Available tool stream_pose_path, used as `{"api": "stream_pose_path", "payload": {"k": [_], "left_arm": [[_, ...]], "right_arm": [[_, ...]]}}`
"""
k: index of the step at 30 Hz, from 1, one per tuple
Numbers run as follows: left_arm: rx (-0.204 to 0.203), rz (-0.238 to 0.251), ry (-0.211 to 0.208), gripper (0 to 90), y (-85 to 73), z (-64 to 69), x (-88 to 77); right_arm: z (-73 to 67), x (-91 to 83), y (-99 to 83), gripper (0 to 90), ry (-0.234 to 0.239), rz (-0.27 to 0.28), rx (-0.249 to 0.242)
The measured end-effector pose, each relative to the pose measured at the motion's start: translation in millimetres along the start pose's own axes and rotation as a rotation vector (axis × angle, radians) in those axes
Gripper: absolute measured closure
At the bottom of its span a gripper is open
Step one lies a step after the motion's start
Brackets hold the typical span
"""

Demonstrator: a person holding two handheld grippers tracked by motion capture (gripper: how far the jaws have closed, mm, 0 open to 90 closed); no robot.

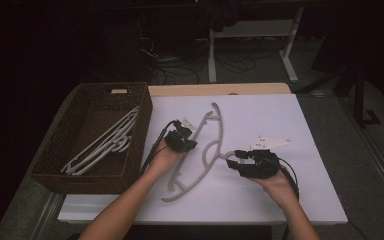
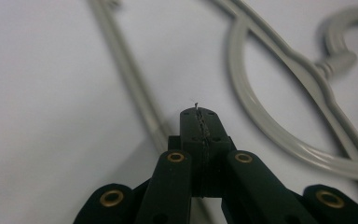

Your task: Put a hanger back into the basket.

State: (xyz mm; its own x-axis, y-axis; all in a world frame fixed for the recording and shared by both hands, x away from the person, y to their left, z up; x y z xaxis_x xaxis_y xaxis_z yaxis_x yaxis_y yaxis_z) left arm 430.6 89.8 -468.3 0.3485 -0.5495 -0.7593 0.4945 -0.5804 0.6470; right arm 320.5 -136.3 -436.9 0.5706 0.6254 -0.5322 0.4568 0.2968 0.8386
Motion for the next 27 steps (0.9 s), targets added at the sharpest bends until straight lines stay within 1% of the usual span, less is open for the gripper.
{"api": "stream_pose_path", "payload": {"k": [2,3,5,6,9,11,12,13,15,16,17,20,22,23,24,26,27], "left_arm": [[-0.02,0.021,0.013,79.3,5.7,-6.2,-2.3],[-0.028,0.03,0.027,75.0,8.9,-9.6,-2.6],[-0.062,0.021,0.026,69.7,14.2,-16.2,-0.1],[-0.077,0.006,0.022,67.0,16.0,-18.9,2.2],[-0.139,-0.046,0.007,65.9,17.4,-24.8,13.5],[-0.16,-0.063,0.002,66.4,16.6,-26.6,20.3],[-0.171,-0.067,-0.006,68.6,15.9,-26.6,22.9],[-0.174,-0.063,-0.003,69.5,16.2,-26.7,23.0],[-0.168,-0.071,0.0,71.7,16.9,-25.2,23.5],[-0.168,-0.075,0.004,75.0,17.5,-23.8,24.3],[-0.161,-0.085,0.013,75.5,18.3,-22.8,24.7],[-0.13,-0.113,0.038,76.5,20.9,-19.8,25.9],[-0.106,-0.118,0.046,78.1,21.8,-17.9,26.6],[-0.094,-0.117,0.042,78.5,22.1,-16.6,27.2],[-0.094,-0.112,0.032,78.5,22.5,-15.1,27.9],[-0.074,-0.11,0.029,78.6,23.9,-11.5,29.5],[-0.064,-0.107,0.016,78.6,24.9,-9.0,30.8]], "right_arm": [[0.2,0.2,-0.4,48.5,-0.001,-0.002,-0.001],[0.3,0.3,-0.6,48.4,-0.003,-0.004,-0.002],[0.6,0.4,-0.8,48.4,-0.004,-0.005,0.003],[0.7,0.5,-0.7,48.4,-0.006,-0.004,0.003],[0.9,0.4,-0.6,48.2,-0.008,-0.003,0.004],[1.5,0.4,-0.9,48.3,-0.012,-0.004,0.004],[1.9,0.2,-1.0,48.3,-0.012,-0.003,0.004],[2.3,-0.1,-1.2,48.3,-0.012,-0.003,0.004],[2.9,-0.7,-1.4,48.3,-0.015,-0.003,0.004],[3.1,-0.8,-1.6,48.3,-0.015,-0.003,0.006],[3.3,-0.7,-1.6,48.3,-0.017,-0.003,0.006],[3.2,-0.6,-1.4,48.3,-0.018,-0.004,0.005],[2.8,-0.9,-1.0,48.2,-0.019,-0.004,0.004],[2.7,-1.0,-0.6,48.3,-0.019,-0.002,0.004],[2.9,-1.2,-0.2,48.3,-0.019,0.001,0.003],[2.9,-1.7,0.7,48.3,-0.019,0.004,0.006],[2.9,-1.7,1.1,48.3,-0.019,0.006,0.005]]}}
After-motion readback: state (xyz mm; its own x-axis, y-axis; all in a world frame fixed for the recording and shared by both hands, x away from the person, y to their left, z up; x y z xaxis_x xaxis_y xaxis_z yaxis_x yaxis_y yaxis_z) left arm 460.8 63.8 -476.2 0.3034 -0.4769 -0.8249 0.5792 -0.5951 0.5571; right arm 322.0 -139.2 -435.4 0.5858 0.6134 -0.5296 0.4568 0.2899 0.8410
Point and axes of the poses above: each handheld gripper's, and its own axes: x roughly forward along the jaws, y roughly out of its top, z roughly to its right, the point moved 4 cm from there along x, roughly forward along the jaws, and after that the axes turned 5 degrees about -y, right-handed, at the moved point
